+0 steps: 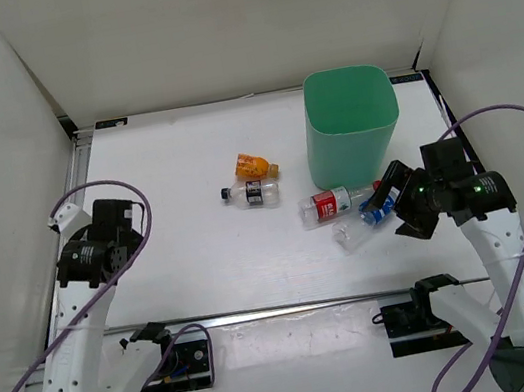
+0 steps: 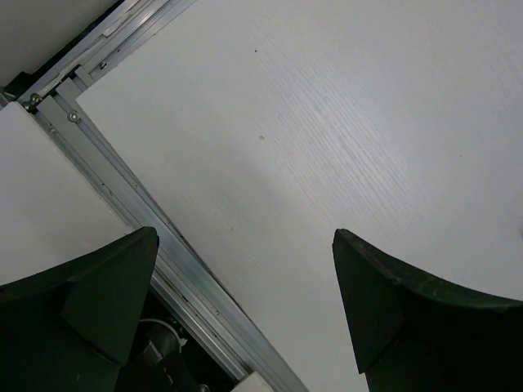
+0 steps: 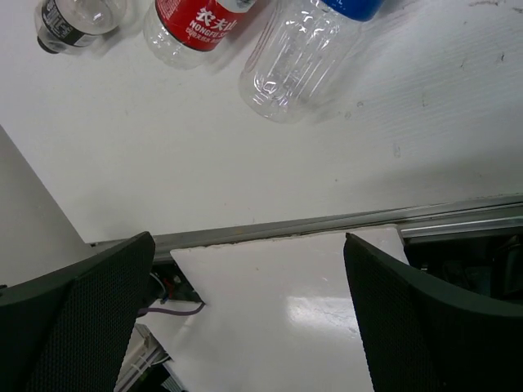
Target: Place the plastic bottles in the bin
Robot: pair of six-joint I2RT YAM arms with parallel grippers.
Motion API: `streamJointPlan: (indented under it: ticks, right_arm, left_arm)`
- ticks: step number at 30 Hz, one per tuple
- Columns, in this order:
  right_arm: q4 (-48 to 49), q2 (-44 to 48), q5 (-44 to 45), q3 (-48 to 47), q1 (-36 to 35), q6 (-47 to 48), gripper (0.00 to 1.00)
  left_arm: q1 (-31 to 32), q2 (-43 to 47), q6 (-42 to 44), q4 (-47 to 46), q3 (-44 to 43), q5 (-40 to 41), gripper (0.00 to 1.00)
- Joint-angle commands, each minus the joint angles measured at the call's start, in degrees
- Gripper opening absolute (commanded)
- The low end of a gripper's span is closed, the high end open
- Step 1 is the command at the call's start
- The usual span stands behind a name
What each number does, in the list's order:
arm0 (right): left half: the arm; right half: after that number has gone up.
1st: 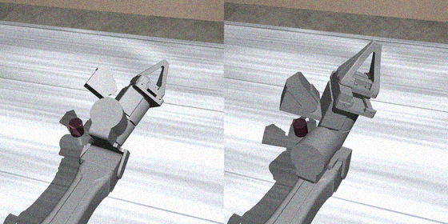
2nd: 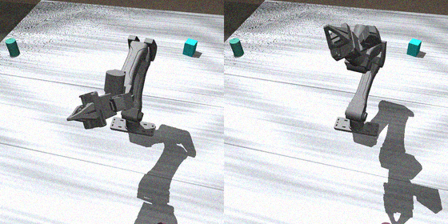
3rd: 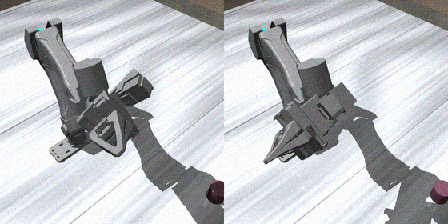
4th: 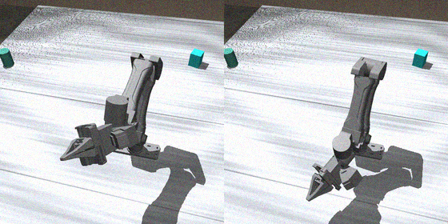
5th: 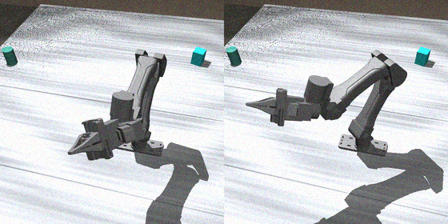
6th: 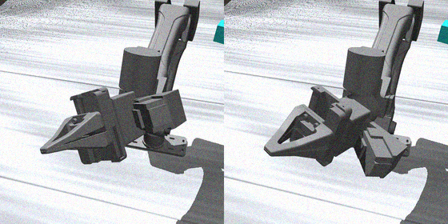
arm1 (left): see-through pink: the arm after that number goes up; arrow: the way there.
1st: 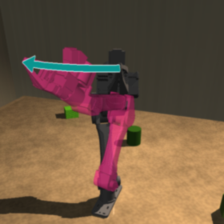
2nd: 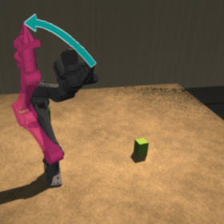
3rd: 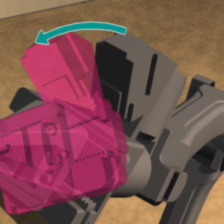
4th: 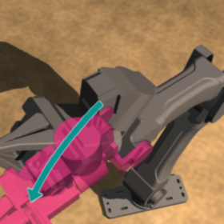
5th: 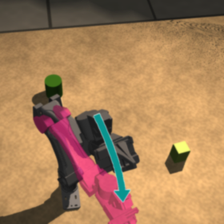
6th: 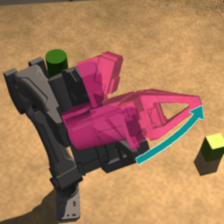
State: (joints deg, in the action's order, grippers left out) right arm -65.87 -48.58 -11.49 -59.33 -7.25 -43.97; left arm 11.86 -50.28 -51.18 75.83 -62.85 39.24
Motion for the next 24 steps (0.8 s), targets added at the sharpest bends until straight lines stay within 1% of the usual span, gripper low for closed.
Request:
streamJointPlan:
  ticks: [1,4,5,6,7,10,12,14,17,19,22,24]
  right_arm:
    - [2.93,0.41,1.28,0.27,0.65,1.26,1.00]
    - [6.00,1.20,1.29,2.02,0.65,2.04,1.00]
    - [9.23,2.25,2.60,3.33,0.65,1.17,1.00]
    - [10.57,4.09,2.61,5.00,0.65,0.38,1.00]
    - [11.71,4.10,3.74,7.54,1.44,-1.19,1.00]
    - [13.74,2.44,4.89,10.37,2.84,-2.88,1.00]
    - [14.44,-1.06,4.89,12.39,2.85,-4.28,1.00]
    - [14.45,-5.27,5.42,12.40,3.37,-4.29,1.00]
    - [15.67,-7.93,6.12,13.01,3.38,-3.76,1.00]
    - [18.48,-8.73,7.00,13.53,3.38,-3.76,1.00]
    - [20.68,-12.93,7.70,13.54,3.91,-3.76,1.00]
    - [21.21,-15.04,8.23,13.54,3.91,-5.60,1.00]
  left_arm:
    - [0.27,-0.87,3.36,-0.69,-0.70,-1.36,0.99]
    - [0.27,0.53,10.63,-6.99,0.44,-5.31,0.99]
    - [0.27,0.54,14.14,-8.67,1.06,-6.54,0.99]
    - [0.27,0.54,14.96,-9.47,1.06,-7.24,0.99]
    - [0.27,0.54,15.49,-10.26,1.06,-7.77,0.99]
    - [1.14,0.54,17.77,-12.28,1.06,-9.97,0.99]
    - [1.15,0.01,18.39,-12.82,1.85,-11.72,0.99]
    - [1.68,-1.13,18.39,-13.34,3.77,-13.57,0.99]
    - [1.68,-1.66,17.87,-14.84,5.89,-15.33,0.99]
    - [1.68,-1.66,17.87,-15.45,5.90,-15.34,0.99]
    - [2.99,-2.97,18.48,-15.45,5.90,-14.20,0.99]
    - [3.52,-2.98,18.48,-15.45,5.90,-14.20,0.99]
